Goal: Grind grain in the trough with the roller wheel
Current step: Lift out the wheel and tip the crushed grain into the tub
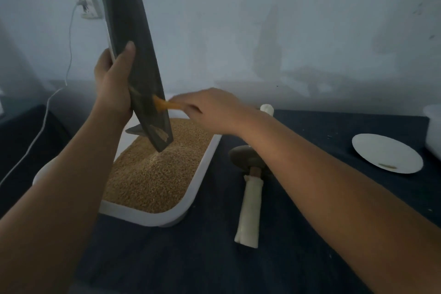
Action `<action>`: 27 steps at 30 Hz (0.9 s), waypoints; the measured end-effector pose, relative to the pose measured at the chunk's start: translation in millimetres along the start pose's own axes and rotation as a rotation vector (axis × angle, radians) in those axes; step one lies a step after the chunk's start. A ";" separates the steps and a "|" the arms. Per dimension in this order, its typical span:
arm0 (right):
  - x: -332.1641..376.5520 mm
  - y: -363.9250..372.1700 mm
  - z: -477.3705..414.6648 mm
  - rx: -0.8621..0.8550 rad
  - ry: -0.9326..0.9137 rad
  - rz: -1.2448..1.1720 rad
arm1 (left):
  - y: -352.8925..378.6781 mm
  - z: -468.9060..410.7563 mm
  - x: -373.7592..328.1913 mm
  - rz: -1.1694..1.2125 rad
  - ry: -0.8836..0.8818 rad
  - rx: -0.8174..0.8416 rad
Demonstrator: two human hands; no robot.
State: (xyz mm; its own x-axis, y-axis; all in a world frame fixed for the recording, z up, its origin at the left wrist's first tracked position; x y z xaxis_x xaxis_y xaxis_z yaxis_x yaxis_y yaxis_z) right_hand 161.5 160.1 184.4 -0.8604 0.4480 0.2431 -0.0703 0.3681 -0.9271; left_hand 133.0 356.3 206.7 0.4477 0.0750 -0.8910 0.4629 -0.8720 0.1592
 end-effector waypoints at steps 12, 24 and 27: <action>2.9 -0.1 12.1 0.081 0.021 0.094 | 11.3 -4.8 -20.3 -0.183 0.243 0.171; -0.7 5.7 34.5 0.048 0.039 0.197 | 26.7 -10.3 -35.6 -0.276 0.399 0.272; -12.1 -8.8 43.9 -0.056 0.060 0.060 | 22.6 -14.9 -40.9 -0.295 0.431 0.260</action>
State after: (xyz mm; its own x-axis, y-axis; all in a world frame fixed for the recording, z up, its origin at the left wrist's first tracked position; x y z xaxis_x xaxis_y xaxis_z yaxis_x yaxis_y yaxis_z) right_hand 150.4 115.7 177.1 -0.8300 0.5183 0.2060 0.0101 0.3833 -0.9236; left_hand 136.5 340.8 253.2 0.6242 0.4753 -0.6200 0.4368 -0.8703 -0.2274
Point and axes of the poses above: each hand's wrist, its own z-axis away from the middle knuckle, its own y-axis out of the palm, x = y × z, the point moved 8 cm from there along -z, towards the middle knuckle, and after that the axes turned 4 degrees about x, right-handed, at the moved point
